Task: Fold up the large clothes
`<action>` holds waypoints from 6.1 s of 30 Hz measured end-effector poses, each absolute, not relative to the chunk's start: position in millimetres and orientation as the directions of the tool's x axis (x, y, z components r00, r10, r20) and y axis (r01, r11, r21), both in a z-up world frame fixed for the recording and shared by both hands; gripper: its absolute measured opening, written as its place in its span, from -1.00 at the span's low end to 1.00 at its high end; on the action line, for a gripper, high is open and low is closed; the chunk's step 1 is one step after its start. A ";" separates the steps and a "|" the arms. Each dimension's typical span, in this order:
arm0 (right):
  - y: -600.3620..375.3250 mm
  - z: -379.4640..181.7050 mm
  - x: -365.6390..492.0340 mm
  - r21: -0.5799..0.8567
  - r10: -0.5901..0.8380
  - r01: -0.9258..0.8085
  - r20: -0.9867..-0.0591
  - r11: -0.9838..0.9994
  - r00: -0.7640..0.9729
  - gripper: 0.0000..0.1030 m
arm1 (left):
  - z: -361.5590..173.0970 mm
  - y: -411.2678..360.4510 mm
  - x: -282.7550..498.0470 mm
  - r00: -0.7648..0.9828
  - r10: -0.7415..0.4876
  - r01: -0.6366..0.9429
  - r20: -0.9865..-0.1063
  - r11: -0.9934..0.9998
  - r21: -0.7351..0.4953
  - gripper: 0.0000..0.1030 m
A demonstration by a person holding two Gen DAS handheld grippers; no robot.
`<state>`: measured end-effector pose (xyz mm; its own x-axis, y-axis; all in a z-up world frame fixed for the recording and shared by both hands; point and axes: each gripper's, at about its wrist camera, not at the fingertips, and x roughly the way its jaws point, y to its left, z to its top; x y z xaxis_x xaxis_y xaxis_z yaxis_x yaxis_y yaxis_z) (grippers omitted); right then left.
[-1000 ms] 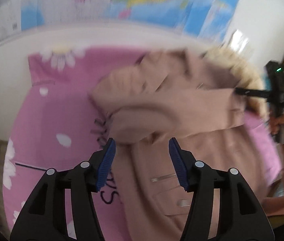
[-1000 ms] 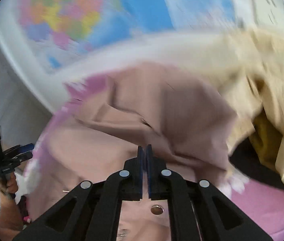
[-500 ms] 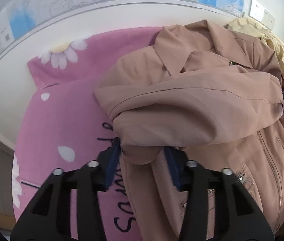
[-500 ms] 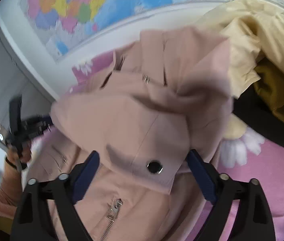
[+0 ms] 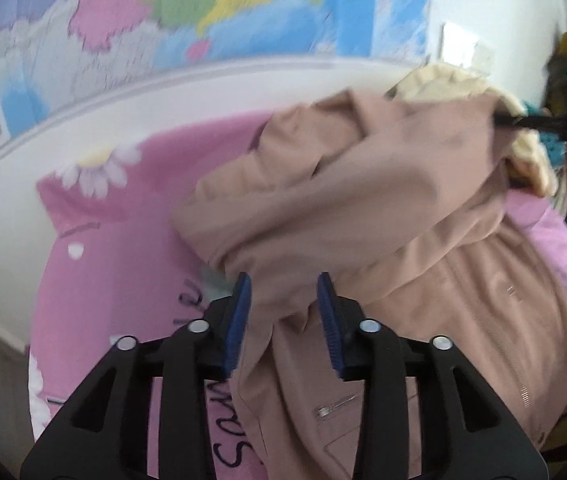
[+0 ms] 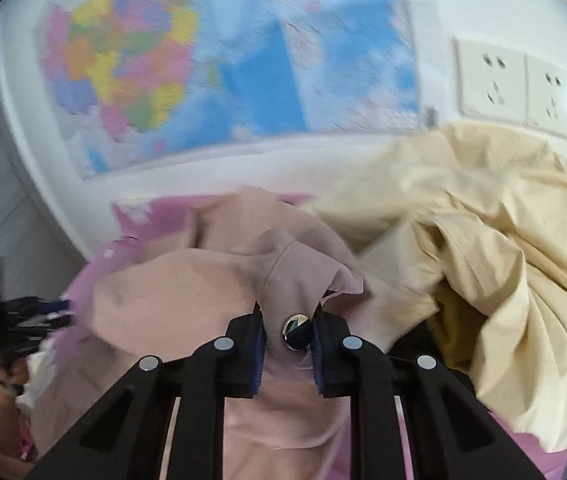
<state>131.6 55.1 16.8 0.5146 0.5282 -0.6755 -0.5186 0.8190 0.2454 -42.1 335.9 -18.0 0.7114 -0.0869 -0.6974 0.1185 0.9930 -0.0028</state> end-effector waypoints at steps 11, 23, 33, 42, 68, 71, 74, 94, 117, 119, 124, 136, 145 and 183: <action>62.0 -39.8 133.5 0.294 0.499 -0.467 -0.761 0.834 0.414 -0.20 | -59.6 324.5 25.8 0.595 -0.118 0.110 -0.795 0.992 -0.065 -0.21; 92.4 19.5 70.5 0.108 0.520 -0.577 -0.588 0.809 0.619 0.23 | -52.8 322.0 26.0 0.596 -0.139 0.126 -0.791 0.989 -0.079 -0.05; 131.0 -50.4 135.3 0.146 0.481 -0.588 -0.743 0.795 0.465 -0.53 | -48.7 303.2 33.4 0.587 -0.163 0.145 -0.793 0.985 -0.096 0.30; 123.7 -70.0 151.7 0.157 0.453 -0.547 -0.763 0.822 0.462 -0.76 | -58.0 295.4 40.1 0.588 -0.080 0.109 -0.805 0.994 -0.019 0.28; 93.6 -75.2 150.5 0.242 0.495 -0.520 -0.757 0.819 0.427 -0.51 | -61.9 340.6 32.2 0.593 -0.016 -0.047 -0.805 0.997 -0.055 0.31; 83.8 -63.3 136.6 0.293 0.555 -0.550 -0.728 0.782 0.402 0.07 | -55.4 347.5 17.9 0.610 -0.034 -0.048 -0.792 0.996 -0.080 0.35; 65.5 -50.7 117.4 0.294 0.574 -0.562 -0.701 0.773 0.423 0.22 | -48.2 358.0 -7.9 0.633 -0.039 -0.049 -0.773 0.995 -0.091 0.46; -27.3 -112.5 10.9 0.583 0.694 -0.404 -0.686 0.705 0.219 0.50 | -83.3 373.9 -130.0 0.552 -0.271 -0.019 -0.788 0.942 -0.336 0.50; 13.4 -116.1 -38.9 0.678 0.810 -0.482 -0.572 0.554 0.126 0.61 | -100.0 309.8 -166.5 0.510 -0.405 0.068 -0.759 0.898 -0.434 0.90; 18.9 -115.7 -39.3 0.675 0.813 -0.491 -0.566 0.551 0.134 0.60 | -99.6 307.0 -163.9 0.518 -0.385 0.050 -0.764 0.905 -0.422 0.90; 20.7 -119.1 -41.8 0.655 0.798 -0.494 -0.583 0.572 0.151 0.05 | -99.6 320.4 -161.0 0.531 -0.396 -0.045 -0.749 0.869 -0.492 0.88; -2.3 -96.4 -50.6 0.712 0.873 -0.522 -0.463 0.470 0.154 -0.90 | -65.3 341.0 -188.3 0.625 -0.348 -0.129 -0.699 0.837 -0.532 -0.90; -38.4 -59.5 -69.6 0.668 0.884 -0.597 -0.437 0.443 0.167 -0.92 | -21.5 338.8 -230.7 0.672 -0.378 -0.004 -0.636 0.858 -0.514 -0.89; -14.5 -83.2 -74.5 0.729 0.904 -0.575 -0.426 0.371 0.044 -0.72 | -55.7 333.1 -218.1 0.574 -0.436 -0.019 -0.693 0.839 -0.543 -0.83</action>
<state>-74.5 -14.5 -83.2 0.0436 0.9038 -0.4257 -0.5754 0.3710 0.7289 -218.1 333.1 -55.7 0.5742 -0.4356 -0.6932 -0.0190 0.8394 -0.5432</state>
